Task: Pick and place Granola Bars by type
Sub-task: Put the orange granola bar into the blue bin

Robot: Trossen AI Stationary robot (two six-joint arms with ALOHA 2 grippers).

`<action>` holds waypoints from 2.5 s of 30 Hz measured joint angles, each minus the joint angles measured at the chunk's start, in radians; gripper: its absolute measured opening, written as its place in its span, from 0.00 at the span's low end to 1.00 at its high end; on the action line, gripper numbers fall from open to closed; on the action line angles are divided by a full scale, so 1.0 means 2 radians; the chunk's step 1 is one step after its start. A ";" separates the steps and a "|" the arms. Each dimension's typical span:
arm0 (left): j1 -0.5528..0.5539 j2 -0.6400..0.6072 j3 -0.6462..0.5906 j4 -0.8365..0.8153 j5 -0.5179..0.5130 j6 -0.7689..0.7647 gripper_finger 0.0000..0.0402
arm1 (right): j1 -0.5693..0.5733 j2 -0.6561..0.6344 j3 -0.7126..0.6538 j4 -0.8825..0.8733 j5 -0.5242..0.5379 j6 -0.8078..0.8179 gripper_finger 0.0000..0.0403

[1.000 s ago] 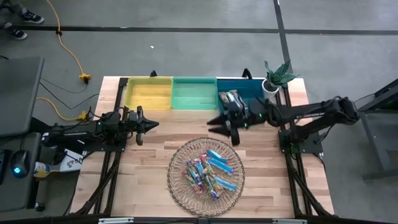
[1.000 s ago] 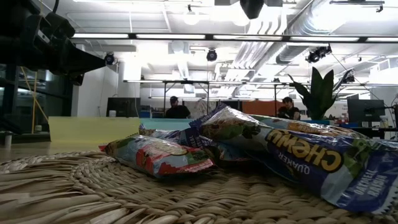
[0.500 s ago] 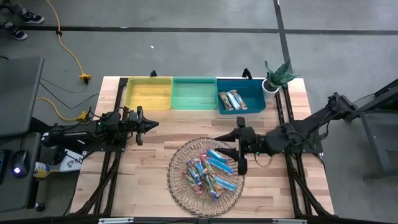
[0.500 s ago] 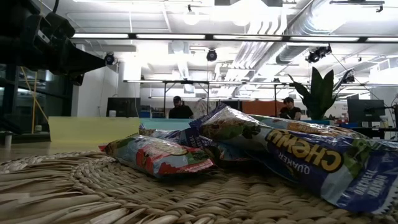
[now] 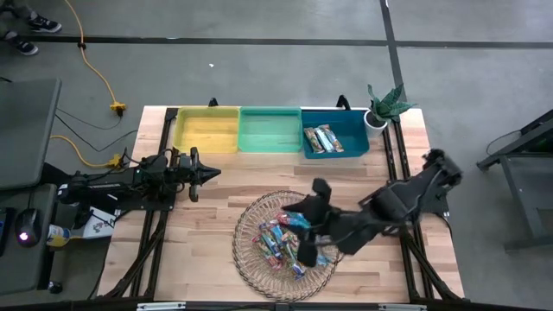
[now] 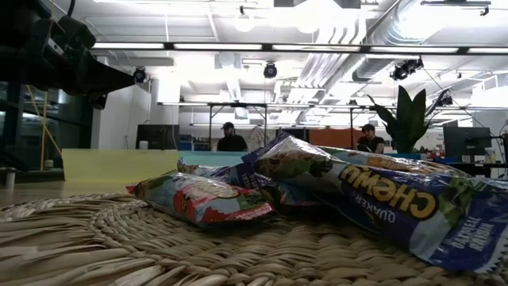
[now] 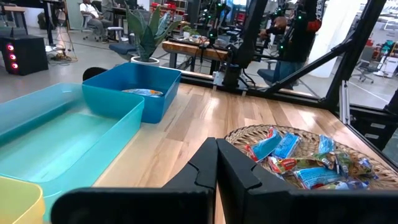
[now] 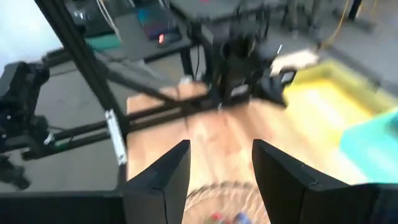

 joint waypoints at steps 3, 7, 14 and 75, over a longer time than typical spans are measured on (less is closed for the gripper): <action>0.000 0.000 0.000 0.000 0.000 0.000 0.00 | 0.000 0.051 0.064 -0.066 -0.032 0.067 0.39; 0.000 0.000 0.000 0.000 0.000 0.000 0.00 | -0.001 0.107 0.130 -0.157 -0.079 0.172 0.39; 0.000 0.000 0.000 0.000 0.000 0.000 0.00 | -0.001 0.162 0.151 -0.291 -0.167 0.321 0.39; 0.000 0.000 0.000 0.000 0.000 0.000 0.00 | -0.034 0.305 0.078 -0.321 -0.280 0.380 0.68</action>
